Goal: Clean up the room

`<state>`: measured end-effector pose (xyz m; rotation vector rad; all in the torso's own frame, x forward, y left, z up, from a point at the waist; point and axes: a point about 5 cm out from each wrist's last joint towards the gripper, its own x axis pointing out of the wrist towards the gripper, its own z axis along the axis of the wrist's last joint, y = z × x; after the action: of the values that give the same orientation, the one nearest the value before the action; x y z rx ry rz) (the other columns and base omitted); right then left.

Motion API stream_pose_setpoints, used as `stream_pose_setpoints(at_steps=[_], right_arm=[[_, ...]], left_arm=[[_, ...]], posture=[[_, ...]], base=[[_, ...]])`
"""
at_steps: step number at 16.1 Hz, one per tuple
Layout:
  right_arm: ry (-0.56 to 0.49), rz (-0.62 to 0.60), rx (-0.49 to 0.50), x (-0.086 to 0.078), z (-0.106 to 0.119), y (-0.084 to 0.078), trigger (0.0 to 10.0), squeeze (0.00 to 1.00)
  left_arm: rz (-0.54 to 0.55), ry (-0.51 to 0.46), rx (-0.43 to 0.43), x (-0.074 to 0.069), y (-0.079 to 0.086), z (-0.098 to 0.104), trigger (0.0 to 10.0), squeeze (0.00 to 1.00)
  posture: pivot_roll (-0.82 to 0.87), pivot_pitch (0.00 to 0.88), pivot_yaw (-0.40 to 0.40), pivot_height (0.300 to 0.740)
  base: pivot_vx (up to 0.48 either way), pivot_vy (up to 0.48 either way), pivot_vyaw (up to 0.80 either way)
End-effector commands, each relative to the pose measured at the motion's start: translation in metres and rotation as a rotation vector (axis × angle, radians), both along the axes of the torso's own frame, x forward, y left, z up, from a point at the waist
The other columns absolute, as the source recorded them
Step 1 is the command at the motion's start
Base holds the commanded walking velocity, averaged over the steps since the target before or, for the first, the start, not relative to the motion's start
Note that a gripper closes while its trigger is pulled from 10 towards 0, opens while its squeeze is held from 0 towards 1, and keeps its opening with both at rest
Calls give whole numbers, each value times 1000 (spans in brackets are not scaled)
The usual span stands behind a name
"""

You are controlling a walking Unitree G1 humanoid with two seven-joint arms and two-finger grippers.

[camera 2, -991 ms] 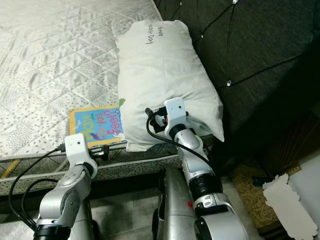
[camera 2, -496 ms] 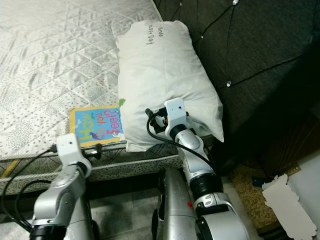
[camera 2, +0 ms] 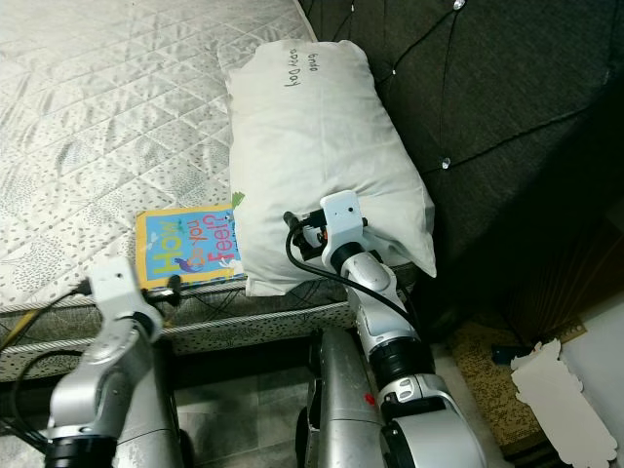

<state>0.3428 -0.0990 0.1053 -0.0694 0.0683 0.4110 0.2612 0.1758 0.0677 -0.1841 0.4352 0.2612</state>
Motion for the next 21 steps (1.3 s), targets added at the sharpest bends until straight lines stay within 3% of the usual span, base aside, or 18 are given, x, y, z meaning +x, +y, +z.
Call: stream_pose_setpoints(at_steps=[1, 6, 9, 14, 17, 21], right_arm=[[-7, 4, -6, 3, 3, 2, 10000, 0], [-10, 1, -7, 3, 4, 1, 10000, 0], [-11, 0, -7, 3, 4, 1, 10000, 0], [-9, 0, -7, 3, 3, 1, 10000, 0], [-6, 2, -7, 3, 3, 1, 10000, 0], [-4, 3, -8, 3, 2, 1, 10000, 0]], left_arm=[[3, 2, 5, 1, 2, 0, 10000, 0], [47, 19, 30, 2, 22, -5, 10000, 0], [47, 21, 33, 5, 26, -5, 10000, 0], [17, 17, 25, 6, 15, -4, 10000, 0], [-69, 2, 97, 4, 0, -1, 10000, 0], [-116, -7, 112, 3, -13, 0, 10000, 0]], posture=[[57, 50, -116, 504], [51, 50, -114, 504], [51, 50, -114, 504], [50, 52, -114, 504], [52, 56, -113, 504], [52, 56, -113, 504]], base=[[0, 0, 0], [0, 0, 0], [0, 0, 0], [0, 0, 0], [0, 0, 0], [0, 0, 0]])
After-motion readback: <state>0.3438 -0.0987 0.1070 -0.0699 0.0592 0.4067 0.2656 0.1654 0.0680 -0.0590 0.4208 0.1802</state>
